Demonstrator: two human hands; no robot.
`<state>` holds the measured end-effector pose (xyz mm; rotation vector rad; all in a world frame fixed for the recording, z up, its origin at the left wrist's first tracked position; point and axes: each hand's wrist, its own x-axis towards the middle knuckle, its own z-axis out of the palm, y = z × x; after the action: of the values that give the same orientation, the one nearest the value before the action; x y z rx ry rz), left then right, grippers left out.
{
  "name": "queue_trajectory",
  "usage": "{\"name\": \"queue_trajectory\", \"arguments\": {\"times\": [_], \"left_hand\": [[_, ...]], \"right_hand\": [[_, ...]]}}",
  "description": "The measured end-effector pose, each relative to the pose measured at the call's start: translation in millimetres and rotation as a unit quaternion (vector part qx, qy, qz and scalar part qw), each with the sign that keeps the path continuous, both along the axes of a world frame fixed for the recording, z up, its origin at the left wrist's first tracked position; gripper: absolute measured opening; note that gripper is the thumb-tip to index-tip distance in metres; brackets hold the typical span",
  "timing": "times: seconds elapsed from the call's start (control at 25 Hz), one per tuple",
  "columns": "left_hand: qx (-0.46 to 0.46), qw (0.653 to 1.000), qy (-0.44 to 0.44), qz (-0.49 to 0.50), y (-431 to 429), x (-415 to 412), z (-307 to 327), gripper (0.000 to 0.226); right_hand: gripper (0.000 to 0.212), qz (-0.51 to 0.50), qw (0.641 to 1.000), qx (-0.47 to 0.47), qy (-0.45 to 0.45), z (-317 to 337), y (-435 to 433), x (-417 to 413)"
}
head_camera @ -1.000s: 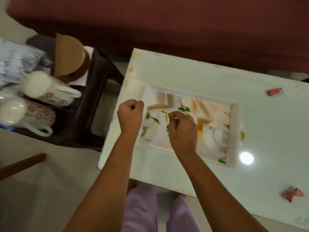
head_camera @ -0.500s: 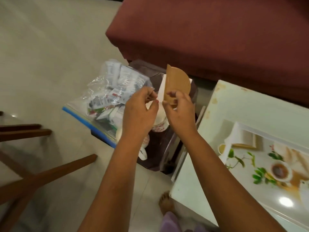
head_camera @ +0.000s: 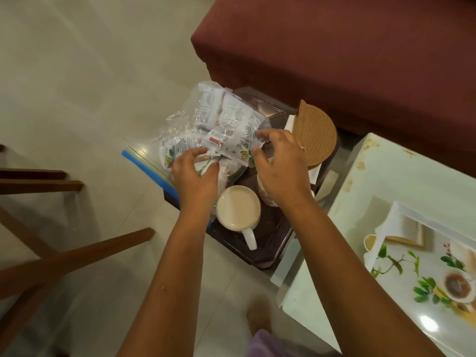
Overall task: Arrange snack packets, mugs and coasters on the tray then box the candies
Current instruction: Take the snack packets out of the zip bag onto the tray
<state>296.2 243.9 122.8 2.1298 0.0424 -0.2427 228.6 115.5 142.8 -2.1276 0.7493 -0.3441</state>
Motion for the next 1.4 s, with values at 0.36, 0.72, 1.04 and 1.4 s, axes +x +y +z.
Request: {"name": "queue_trajectory", "arguments": {"times": [0.36, 0.72, 1.04, 1.4], "left_hand": [[0.011, 0.983, 0.062, 0.174, 45.8, 1.6, -20.6, 0.056], [-0.292, 0.907, 0.206, 0.224, 49.6, 20.6, -15.6, 0.012], [-0.411, 0.895, 0.14, 0.099, -8.7, 44.3, 64.4, 0.017], [-0.361, 0.894, -0.07, -0.257, -90.2, 4.7, 177.5, 0.015]], "right_hand": [[0.033, 0.048, 0.996, -0.055, 0.054, 7.8, 31.3, 23.0], [0.049, 0.18, 0.974, -0.093, 0.102, -7.4, 62.8, 42.4], [0.073, 0.13, 0.984, -0.113, 0.042, 17.4, 41.4, 60.5], [0.073, -0.044, 0.959, 0.01, -0.279, 104.7, -9.2, 10.4]]}}
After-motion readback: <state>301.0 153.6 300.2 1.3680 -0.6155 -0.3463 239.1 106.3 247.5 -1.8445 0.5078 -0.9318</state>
